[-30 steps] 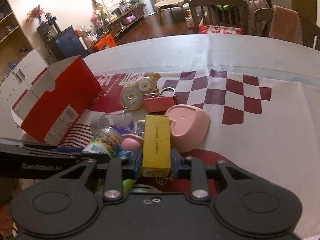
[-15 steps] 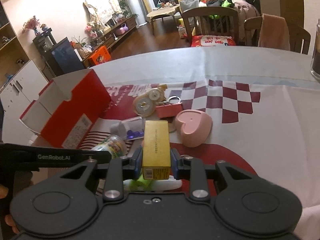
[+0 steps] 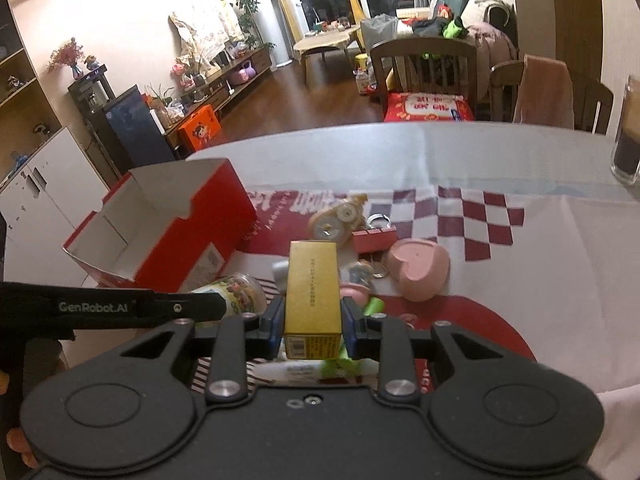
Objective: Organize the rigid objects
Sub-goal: 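Carry jar in left tool into shoebox while right tool carries yellow box, then lower and open left tool releasing jar while right tool releases yellow box, then lift both open tools out of the shoebox back toward the pile, then grasp white figurine with left tool while right tool grasps green highlighter, then carry figurine in left tool into shoebox while right tool carries highlighter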
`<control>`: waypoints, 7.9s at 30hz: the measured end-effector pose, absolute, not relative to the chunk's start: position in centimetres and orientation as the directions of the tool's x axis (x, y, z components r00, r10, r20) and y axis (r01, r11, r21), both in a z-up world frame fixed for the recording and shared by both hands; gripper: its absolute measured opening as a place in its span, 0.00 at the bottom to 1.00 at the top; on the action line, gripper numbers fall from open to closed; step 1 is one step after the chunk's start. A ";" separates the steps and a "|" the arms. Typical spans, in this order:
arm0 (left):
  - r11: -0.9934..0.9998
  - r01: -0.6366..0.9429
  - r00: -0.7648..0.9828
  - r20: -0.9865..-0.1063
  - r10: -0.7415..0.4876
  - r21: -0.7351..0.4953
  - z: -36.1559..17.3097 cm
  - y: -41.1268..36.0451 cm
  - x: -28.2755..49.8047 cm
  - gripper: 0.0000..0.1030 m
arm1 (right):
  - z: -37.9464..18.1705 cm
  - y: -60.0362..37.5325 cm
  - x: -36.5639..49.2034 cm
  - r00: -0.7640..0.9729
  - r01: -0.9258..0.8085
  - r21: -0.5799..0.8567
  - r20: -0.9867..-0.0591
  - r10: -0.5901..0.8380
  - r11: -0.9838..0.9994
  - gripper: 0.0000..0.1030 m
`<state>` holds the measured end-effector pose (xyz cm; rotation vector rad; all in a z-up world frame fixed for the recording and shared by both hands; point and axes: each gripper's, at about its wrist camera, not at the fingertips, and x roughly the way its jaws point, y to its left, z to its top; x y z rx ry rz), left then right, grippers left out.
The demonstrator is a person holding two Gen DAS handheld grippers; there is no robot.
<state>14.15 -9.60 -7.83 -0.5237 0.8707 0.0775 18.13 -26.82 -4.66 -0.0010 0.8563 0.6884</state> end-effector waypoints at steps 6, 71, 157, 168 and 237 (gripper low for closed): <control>0.873 -0.233 0.697 -0.700 -0.157 -0.427 -5.0 -6.9 12.8 0.42 | -2.4 -23.8 16.7 0.479 -0.566 0.241 -0.683 0.552 0.789 0.28; 0.944 -0.288 0.522 -0.853 0.014 -0.161 -12.7 18.1 16.6 0.42 | -11.9 6.3 18.1 0.321 -0.636 0.011 -0.905 0.278 0.771 0.28; 0.985 -0.075 0.749 -0.661 -0.047 -0.154 -3.5 -6.3 10.7 0.81 | -2.4 -26.5 11.7 0.549 -0.605 0.165 -0.622 0.559 0.778 0.99; 0.981 -0.080 0.705 -0.706 -0.069 -0.176 -8.3 -10.2 12.2 0.81 | -4.8 -29.5 13.5 0.530 -0.638 0.106 -0.658 0.535 0.763 0.99; 0.961 -0.252 0.600 -0.797 0.067 -0.109 -16.2 -14.7 18.0 0.36 | -12.1 -28.5 23.1 0.459 -0.491 0.153 -0.791 0.404 0.857 0.15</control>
